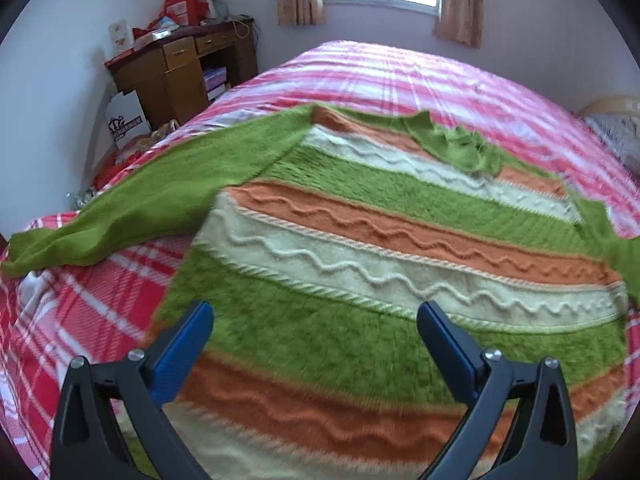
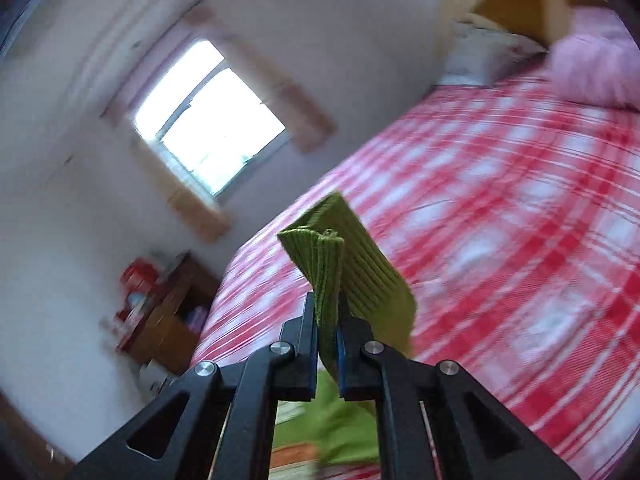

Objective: Fold small clothes
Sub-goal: 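Grasp the green sleeve cuff with the right gripper and lift it, then carry the sleeve across the sweater body with the right gripper and release, then grasp the other green sleeve cuff with the left gripper and lift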

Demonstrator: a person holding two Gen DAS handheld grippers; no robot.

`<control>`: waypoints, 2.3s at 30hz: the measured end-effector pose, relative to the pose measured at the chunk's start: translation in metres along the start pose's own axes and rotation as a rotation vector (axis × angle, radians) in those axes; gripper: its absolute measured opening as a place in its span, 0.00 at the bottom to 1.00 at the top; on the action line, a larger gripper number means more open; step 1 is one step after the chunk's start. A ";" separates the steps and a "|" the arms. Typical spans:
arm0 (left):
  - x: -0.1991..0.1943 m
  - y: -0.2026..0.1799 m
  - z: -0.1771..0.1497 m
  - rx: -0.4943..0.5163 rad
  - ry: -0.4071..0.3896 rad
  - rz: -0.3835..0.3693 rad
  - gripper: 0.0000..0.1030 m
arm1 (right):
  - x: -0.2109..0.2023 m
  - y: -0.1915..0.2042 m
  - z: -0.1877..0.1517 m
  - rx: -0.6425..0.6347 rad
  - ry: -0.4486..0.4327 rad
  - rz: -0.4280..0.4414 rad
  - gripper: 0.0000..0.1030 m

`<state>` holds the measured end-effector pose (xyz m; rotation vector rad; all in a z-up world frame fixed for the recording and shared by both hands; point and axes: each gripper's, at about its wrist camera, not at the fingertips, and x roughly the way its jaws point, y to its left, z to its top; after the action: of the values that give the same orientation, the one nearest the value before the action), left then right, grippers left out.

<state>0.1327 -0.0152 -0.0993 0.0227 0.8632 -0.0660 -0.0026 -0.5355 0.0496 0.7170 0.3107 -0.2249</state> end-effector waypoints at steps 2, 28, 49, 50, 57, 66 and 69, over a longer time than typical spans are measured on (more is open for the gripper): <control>-0.014 0.014 0.002 -0.030 -0.017 -0.026 1.00 | 0.007 0.037 -0.013 -0.040 0.023 0.052 0.06; -0.047 0.149 -0.003 -0.218 -0.142 0.105 1.00 | 0.227 0.276 -0.347 -0.440 0.465 0.203 0.06; -0.022 0.090 0.051 -0.129 -0.089 -0.276 0.86 | 0.118 0.191 -0.266 -0.502 0.339 0.095 0.63; -0.012 0.081 0.058 -0.122 -0.068 -0.316 0.83 | 0.111 0.178 -0.260 -0.492 0.313 0.068 0.63; 0.041 0.040 0.073 -0.115 0.099 -0.406 0.73 | 0.110 0.113 -0.263 -0.377 0.343 0.001 0.63; 0.049 0.049 0.055 -0.170 0.106 -0.517 0.14 | 0.115 0.090 -0.281 -0.323 0.368 0.026 0.63; 0.049 0.047 0.050 -0.141 0.077 -0.485 0.14 | 0.114 0.091 -0.281 -0.321 0.367 0.028 0.63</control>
<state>0.2056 0.0270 -0.1040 -0.3196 0.9335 -0.4606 0.0746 -0.2899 -0.1352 0.4403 0.6702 -0.0120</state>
